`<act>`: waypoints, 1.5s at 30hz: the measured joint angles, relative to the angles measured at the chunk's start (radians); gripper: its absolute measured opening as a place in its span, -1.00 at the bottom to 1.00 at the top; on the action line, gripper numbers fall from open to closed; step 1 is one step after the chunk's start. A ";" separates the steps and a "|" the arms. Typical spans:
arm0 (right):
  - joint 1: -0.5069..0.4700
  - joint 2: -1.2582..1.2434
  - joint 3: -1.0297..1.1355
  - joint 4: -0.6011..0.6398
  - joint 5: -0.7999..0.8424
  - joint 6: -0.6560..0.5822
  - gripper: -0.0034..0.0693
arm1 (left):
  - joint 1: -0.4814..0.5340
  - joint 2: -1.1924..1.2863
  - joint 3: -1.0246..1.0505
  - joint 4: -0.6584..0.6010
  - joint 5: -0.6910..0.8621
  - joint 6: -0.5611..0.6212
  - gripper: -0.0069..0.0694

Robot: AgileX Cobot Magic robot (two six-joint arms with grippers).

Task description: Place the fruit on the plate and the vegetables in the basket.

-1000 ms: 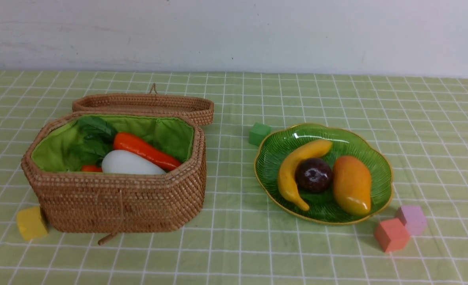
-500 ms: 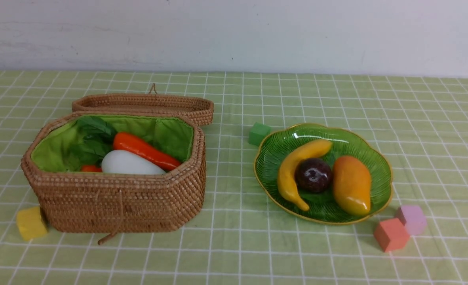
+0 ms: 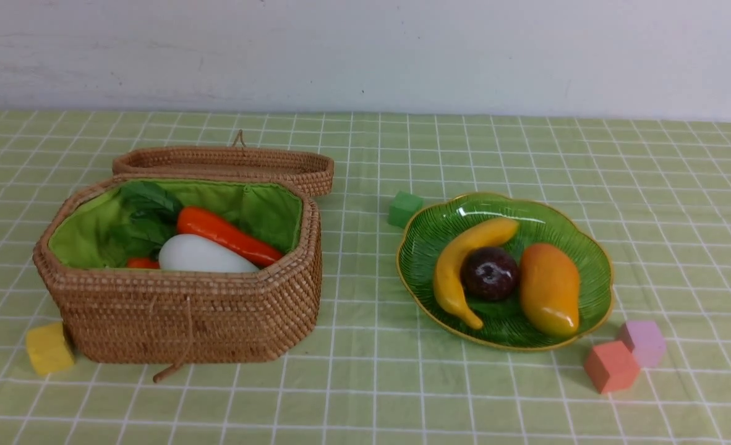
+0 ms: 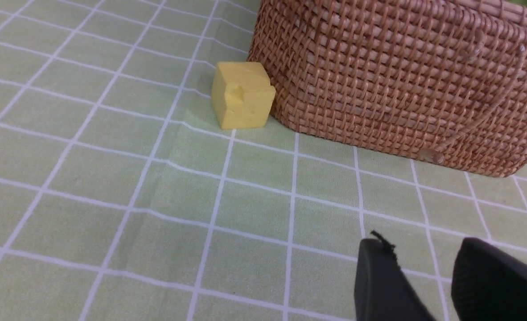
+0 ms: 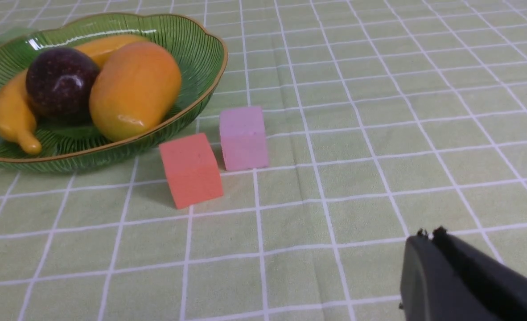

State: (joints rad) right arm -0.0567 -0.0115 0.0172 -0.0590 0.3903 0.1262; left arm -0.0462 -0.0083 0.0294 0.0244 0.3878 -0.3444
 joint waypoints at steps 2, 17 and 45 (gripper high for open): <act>0.000 0.000 0.000 0.000 0.000 0.000 -0.87 | 0.000 0.000 0.000 0.000 0.000 0.000 -0.19; 0.000 0.000 0.000 0.000 0.000 0.005 -0.83 | 0.000 0.000 0.000 0.000 0.000 0.000 -0.19; 0.000 0.000 0.000 0.000 0.000 0.005 -0.73 | 0.000 0.000 0.000 0.000 0.000 0.000 -0.19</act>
State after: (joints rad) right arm -0.0567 -0.0115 0.0172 -0.0590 0.3901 0.1312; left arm -0.0462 -0.0083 0.0294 0.0244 0.3878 -0.3444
